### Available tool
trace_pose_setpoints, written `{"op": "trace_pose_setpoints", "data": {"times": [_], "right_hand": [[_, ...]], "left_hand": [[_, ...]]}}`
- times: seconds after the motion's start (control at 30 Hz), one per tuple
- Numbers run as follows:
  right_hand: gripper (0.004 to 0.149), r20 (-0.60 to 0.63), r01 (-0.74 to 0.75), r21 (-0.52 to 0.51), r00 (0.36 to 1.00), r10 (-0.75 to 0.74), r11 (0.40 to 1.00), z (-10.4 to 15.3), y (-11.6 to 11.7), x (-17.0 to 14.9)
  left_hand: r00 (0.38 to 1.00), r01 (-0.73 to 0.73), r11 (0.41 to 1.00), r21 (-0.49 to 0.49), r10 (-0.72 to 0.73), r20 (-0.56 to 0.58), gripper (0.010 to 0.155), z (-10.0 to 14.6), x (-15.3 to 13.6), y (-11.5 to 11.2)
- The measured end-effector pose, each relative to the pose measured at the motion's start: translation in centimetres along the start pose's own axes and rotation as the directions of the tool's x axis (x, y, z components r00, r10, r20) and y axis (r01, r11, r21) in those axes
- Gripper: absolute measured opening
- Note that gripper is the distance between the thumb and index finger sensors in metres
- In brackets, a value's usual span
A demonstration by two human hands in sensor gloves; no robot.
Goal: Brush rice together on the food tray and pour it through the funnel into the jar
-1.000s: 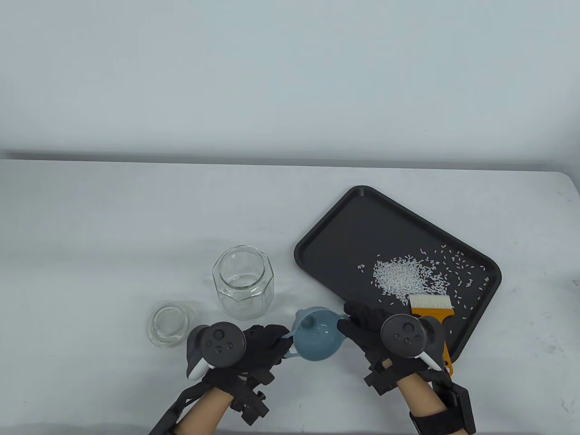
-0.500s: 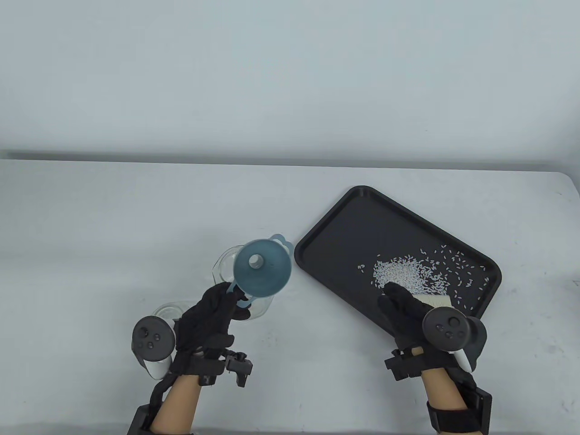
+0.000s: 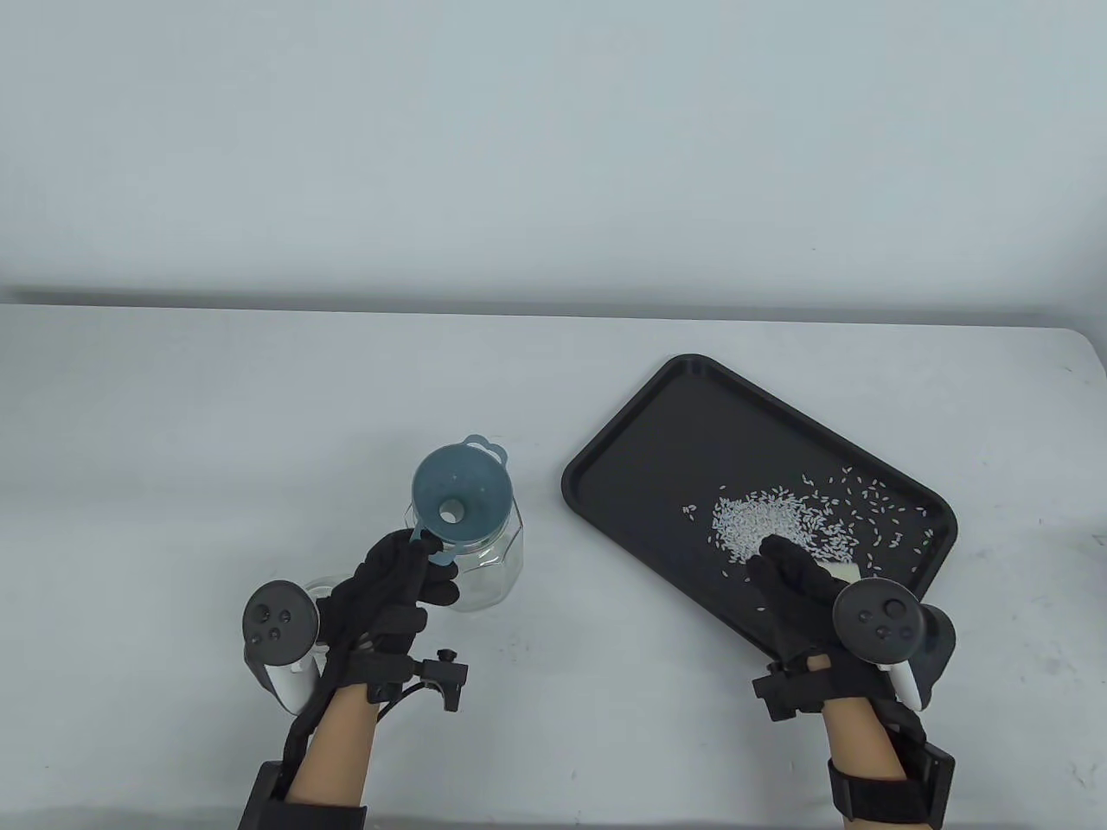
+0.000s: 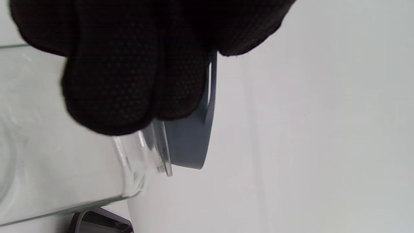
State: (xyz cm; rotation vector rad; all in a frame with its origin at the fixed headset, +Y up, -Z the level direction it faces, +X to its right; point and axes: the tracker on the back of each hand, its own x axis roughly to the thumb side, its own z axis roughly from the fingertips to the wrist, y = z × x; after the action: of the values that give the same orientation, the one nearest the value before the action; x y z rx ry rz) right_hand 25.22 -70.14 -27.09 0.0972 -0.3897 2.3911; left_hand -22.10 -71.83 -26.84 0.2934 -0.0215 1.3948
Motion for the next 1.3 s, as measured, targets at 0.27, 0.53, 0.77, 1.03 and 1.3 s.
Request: {"op": "trace_pose_setpoints", "data": {"times": [0.27,0.53,0.77,1.03,1.3], "right_hand": [[0.064,-0.011,-0.03,0.009,0.999,0.03,1.0,0.0,-0.2,-0.1],[0.064,-0.022,-0.174,0.041,0.984,0.175,0.984,0.0,-0.7,-0.1],[0.064,-0.138,-0.454,0.199,0.865,0.483,0.869,-0.2,-1.6,-0.8],[0.069,-0.294,-0.481,0.583,0.626,0.722,0.654,0.0,-1.4,-3.7],[0.079,-0.247,-0.461,0.701,0.559,0.791,0.544,0.3,0.1,-4.6]], "left_hand": [[0.997,0.082,0.997,-0.007,-0.082,0.001,0.053,0.3,-0.1,0.4],[0.936,0.337,0.941,0.002,-0.335,0.111,0.06,1.1,1.0,0.8],[0.703,0.694,0.719,-0.024,-0.671,0.236,0.067,2.2,2.7,-0.5],[0.676,0.723,0.69,-0.042,-0.693,0.248,0.069,2.5,2.9,-0.8],[0.674,0.73,0.679,-0.077,-0.695,0.25,0.07,2.5,2.9,-1.0]]}}
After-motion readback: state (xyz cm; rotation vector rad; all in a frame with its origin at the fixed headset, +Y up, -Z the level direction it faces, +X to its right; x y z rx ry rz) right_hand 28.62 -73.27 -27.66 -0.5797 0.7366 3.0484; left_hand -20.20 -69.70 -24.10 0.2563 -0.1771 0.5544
